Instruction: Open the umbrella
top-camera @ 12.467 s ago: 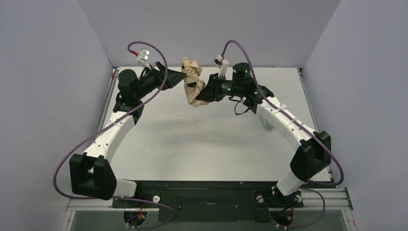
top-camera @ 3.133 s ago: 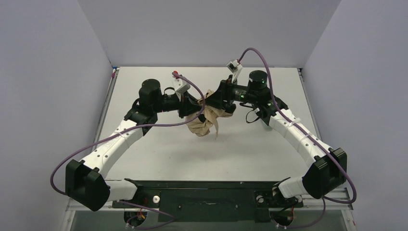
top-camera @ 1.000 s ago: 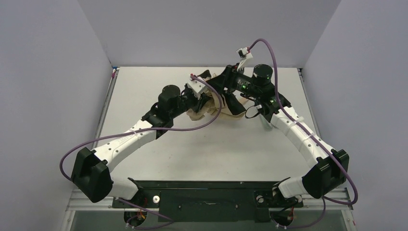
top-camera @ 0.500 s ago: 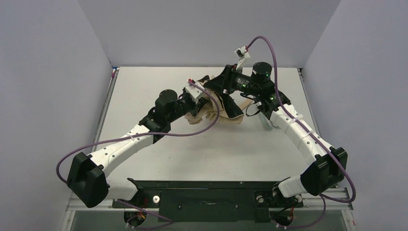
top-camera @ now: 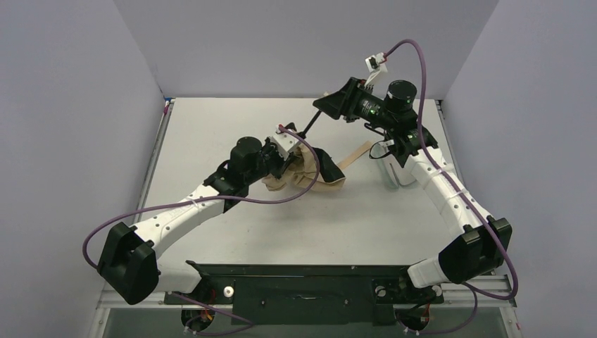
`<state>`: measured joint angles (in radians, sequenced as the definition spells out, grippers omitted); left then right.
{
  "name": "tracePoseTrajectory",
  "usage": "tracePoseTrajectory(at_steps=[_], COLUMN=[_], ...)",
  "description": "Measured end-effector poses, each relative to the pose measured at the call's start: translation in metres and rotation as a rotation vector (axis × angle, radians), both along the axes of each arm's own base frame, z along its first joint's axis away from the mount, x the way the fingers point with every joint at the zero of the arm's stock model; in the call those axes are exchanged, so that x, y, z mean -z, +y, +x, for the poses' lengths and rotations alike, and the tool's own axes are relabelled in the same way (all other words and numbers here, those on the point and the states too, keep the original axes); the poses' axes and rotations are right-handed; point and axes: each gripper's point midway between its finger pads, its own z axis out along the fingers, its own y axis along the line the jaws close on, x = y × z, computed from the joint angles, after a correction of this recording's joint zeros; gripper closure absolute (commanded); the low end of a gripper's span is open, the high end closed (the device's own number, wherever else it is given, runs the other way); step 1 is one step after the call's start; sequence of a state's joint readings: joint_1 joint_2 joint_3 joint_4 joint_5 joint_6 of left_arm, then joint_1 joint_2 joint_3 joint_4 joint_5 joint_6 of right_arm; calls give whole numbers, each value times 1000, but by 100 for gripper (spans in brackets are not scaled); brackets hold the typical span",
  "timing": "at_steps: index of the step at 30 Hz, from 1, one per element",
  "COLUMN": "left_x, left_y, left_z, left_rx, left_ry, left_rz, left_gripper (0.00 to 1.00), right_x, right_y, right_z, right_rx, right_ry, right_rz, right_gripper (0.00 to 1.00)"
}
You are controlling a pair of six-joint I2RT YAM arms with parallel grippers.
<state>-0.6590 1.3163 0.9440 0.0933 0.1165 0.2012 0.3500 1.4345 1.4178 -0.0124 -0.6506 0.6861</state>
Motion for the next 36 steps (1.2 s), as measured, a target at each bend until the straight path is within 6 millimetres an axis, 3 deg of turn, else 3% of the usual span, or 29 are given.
tracePoseTrajectory(at_steps=[2,3,5,6,8,12,15,25,30,36], left_x=[0,1,2,2,7,25,28,10,-6,-20], left_y=[0,1,1,1,4,12,13,3,-4,-12], left_z=[0,0,0,0,-2,-7,-9,-15,-20,-26], left_rx=[0,0,3,6,1,-29,-44,-40,-7,40], left_ry=[0,2,7,12,41,141,193,271,267,262], left_rz=[3,4,4,1,2,13,-4,-134,-196,-252], left_gripper=[100,100,100,100,100,100,100,100,100,100], right_x=[0,0,-1,-1,-4,-13,-8,31,28,21], right_y=[-1,-1,-2,-3,-6,-17,-20,13,23,24], right_z=[1,1,2,2,6,8,2,-19,-22,-4], right_rx=[3,4,7,8,31,80,93,139,157,222], right_ry=[1,1,2,3,-15,-78,-88,-44,-44,-50], right_rz=[1,3,5,6,11,39,53,-20,-3,36], right_gripper=[78,55,33,25,21,18,18,33,45,53])
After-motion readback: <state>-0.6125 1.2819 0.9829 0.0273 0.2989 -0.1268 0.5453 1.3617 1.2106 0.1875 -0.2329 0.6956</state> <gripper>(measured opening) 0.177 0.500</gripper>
